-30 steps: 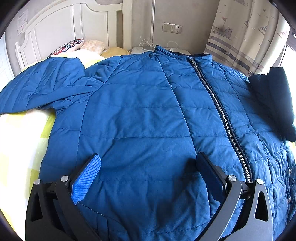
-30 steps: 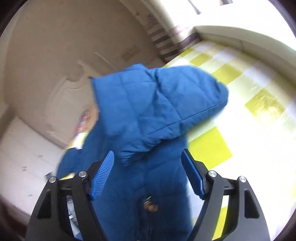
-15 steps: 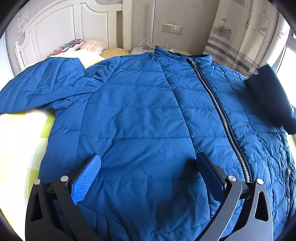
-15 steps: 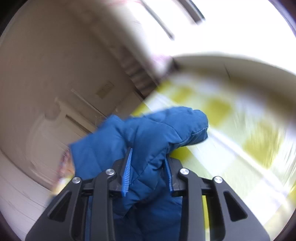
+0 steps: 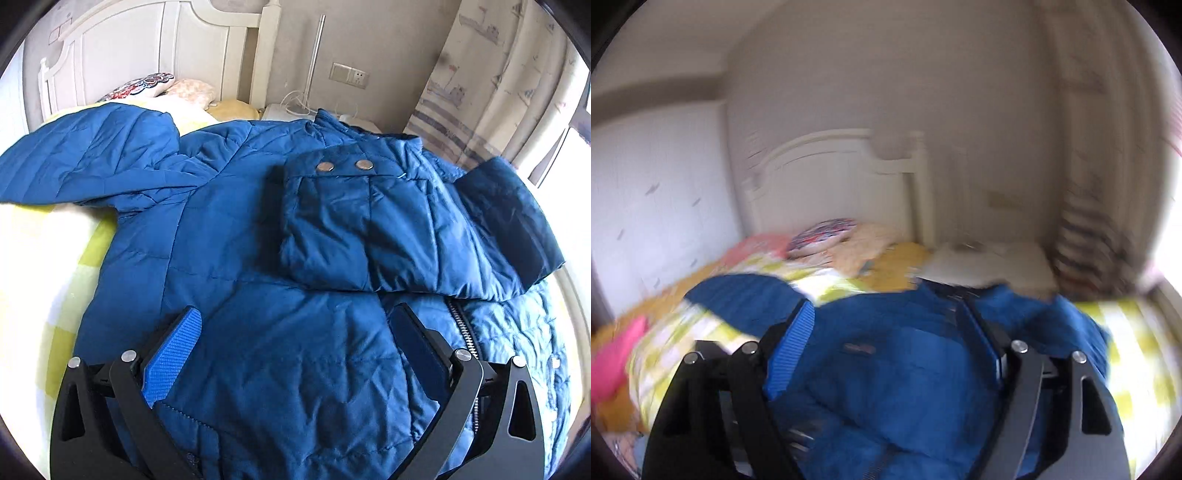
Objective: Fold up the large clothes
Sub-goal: 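Fold the held sleeve across the jacket front and release it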
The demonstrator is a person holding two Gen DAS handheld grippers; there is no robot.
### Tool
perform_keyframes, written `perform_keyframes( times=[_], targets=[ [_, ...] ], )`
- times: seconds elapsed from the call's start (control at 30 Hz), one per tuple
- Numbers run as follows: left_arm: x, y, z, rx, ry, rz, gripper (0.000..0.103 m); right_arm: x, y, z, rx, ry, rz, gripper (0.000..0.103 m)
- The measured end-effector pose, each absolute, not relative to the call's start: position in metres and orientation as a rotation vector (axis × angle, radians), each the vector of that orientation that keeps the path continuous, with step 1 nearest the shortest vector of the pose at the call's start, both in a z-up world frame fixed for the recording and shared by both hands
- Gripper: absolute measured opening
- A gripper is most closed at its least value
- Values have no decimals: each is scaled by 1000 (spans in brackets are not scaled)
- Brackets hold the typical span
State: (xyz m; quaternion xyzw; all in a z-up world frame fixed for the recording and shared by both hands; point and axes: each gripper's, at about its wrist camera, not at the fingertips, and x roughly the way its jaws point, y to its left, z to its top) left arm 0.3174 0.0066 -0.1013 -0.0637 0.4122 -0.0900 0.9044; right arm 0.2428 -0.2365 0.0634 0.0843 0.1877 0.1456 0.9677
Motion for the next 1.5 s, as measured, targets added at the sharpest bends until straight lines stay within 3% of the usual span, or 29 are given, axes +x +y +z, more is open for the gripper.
perform_keyframes(
  times=[0.2, 0.37, 0.5, 0.53, 0.6, 0.67, 0.7, 0.77, 0.8, 1.0, 1.1, 1.23, 1.37, 1.5],
  targets=[
    [319, 28, -98, -351, 859, -348, 99, 253, -359, -13, 409, 602, -38, 74],
    [343, 40, -93, -554, 945, -380, 97, 252, -394, -73, 566, 683, -75, 74],
    [380, 16, -82, -411, 989, -252, 96, 244, -389, -71, 546, 661, -77, 74],
    [388, 8, -85, -370, 1006, -236, 92, 238, -385, -67, 550, 650, -80, 74],
    [404, -18, -100, -288, 1069, -255, 64, 229, -388, -62, 573, 614, -88, 74],
    [402, -36, -96, -177, 1002, -215, 51, 226, -387, -58, 597, 579, -97, 74],
    [397, -40, -93, -149, 978, -194, 34, 221, -391, -58, 614, 550, -97, 74],
    [383, -38, -72, -136, 891, -171, 19, 222, -392, -58, 639, 529, -98, 74],
    [379, -32, -60, -152, 854, -186, 17, 222, -393, -59, 650, 532, -98, 74],
    [357, 17, 16, -147, 679, -86, 15, 220, -403, -61, 689, 519, -115, 74],
    [361, 27, 4, -75, 801, -175, 16, 222, -405, -62, 689, 529, -120, 74],
    [361, 46, -42, 70, 930, 90, 16, 224, -407, -63, 697, 539, -133, 74],
    [344, 67, -40, -72, 881, 89, 16, 225, -405, -62, 687, 543, -137, 74],
    [336, 41, -26, -106, 776, -20, 18, 227, -404, -62, 680, 541, -137, 74]
  ],
)
